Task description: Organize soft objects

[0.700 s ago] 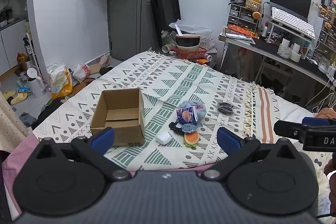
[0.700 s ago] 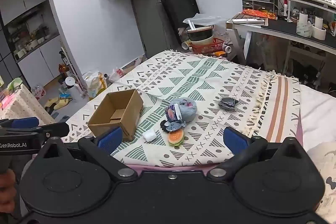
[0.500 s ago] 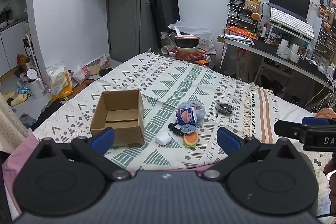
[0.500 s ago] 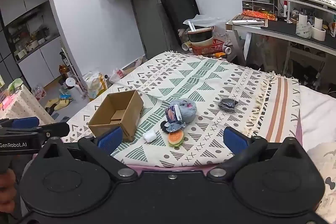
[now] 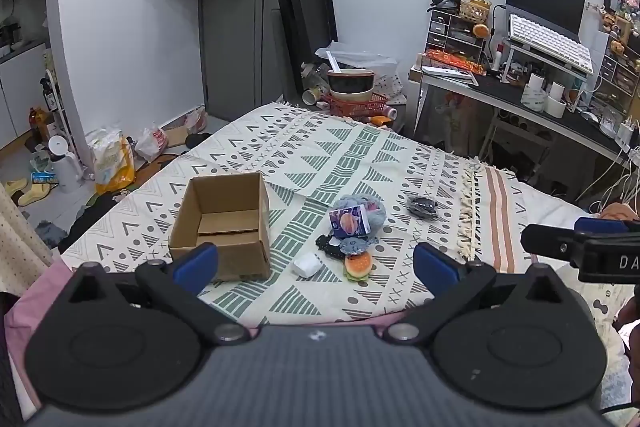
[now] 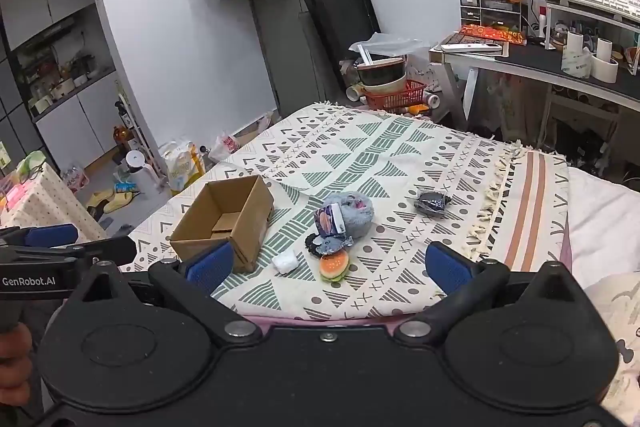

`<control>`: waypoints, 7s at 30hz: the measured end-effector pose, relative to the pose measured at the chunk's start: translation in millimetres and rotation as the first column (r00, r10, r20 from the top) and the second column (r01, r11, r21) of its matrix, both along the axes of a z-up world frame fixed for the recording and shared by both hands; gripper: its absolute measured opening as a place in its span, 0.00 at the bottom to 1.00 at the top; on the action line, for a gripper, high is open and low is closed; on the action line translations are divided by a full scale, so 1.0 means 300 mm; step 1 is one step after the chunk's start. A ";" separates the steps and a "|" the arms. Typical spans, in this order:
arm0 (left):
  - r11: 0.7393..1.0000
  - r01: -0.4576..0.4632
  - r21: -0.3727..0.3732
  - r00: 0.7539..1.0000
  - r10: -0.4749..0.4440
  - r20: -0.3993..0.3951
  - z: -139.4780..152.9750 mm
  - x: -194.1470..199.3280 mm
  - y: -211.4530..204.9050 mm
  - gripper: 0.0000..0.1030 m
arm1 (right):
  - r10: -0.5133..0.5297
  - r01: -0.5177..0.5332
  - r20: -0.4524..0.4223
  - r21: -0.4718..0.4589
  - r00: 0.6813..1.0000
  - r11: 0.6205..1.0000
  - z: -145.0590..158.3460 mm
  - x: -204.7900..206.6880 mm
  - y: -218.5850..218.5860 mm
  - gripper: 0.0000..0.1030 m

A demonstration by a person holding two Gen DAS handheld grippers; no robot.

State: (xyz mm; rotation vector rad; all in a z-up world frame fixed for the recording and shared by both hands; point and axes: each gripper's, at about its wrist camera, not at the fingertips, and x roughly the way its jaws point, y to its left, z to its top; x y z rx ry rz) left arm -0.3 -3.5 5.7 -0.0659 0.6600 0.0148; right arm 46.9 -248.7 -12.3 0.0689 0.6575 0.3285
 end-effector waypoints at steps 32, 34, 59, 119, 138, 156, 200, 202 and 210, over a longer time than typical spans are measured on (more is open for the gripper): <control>1.000 0.017 -0.002 1.000 -0.017 0.003 0.014 -0.025 -0.054 1.00 | -0.001 0.001 0.006 -0.009 1.000 1.000 0.009 -0.010 0.001 1.00; 1.000 0.018 -0.002 1.000 -0.018 0.001 0.013 -0.025 -0.058 1.00 | 0.000 0.000 0.005 -0.009 1.000 1.000 0.007 -0.009 0.001 1.00; 1.000 0.016 -0.015 1.000 -0.016 0.003 -0.023 -0.016 -0.074 1.00 | 0.000 -0.001 -0.016 -0.019 1.000 1.000 -0.015 0.007 0.013 1.00; 0.984 -0.076 -0.164 0.976 0.040 -0.212 -0.596 0.616 0.040 0.75 | 0.007 0.056 -0.379 0.155 0.925 0.986 -0.608 0.627 0.101 0.71; 0.961 -0.170 -0.217 0.950 0.101 -0.296 -0.821 0.733 0.054 0.67 | 0.037 0.089 -0.517 0.216 0.855 0.972 -0.854 0.767 0.130 0.54; 0.970 -0.175 -0.166 0.936 0.111 -0.334 -0.917 0.767 0.031 0.48 | 0.095 0.024 -0.534 0.212 0.840 0.977 -0.912 0.795 0.184 0.22; 0.956 -0.065 -0.287 0.992 0.032 -0.119 -0.573 0.643 0.205 0.45 | -0.021 0.075 -0.336 0.148 0.942 0.986 -0.524 0.629 0.263 0.14; 0.958 -0.078 -0.277 0.993 0.049 -0.111 -0.565 0.642 0.222 0.45 | -0.016 0.067 -0.332 0.142 0.943 0.988 -0.518 0.632 0.298 0.14; 0.952 -0.147 -0.269 0.987 0.125 -0.099 -0.566 0.655 0.338 0.45 | 0.008 0.040 -0.306 0.151 0.952 0.988 -0.495 0.647 0.447 0.14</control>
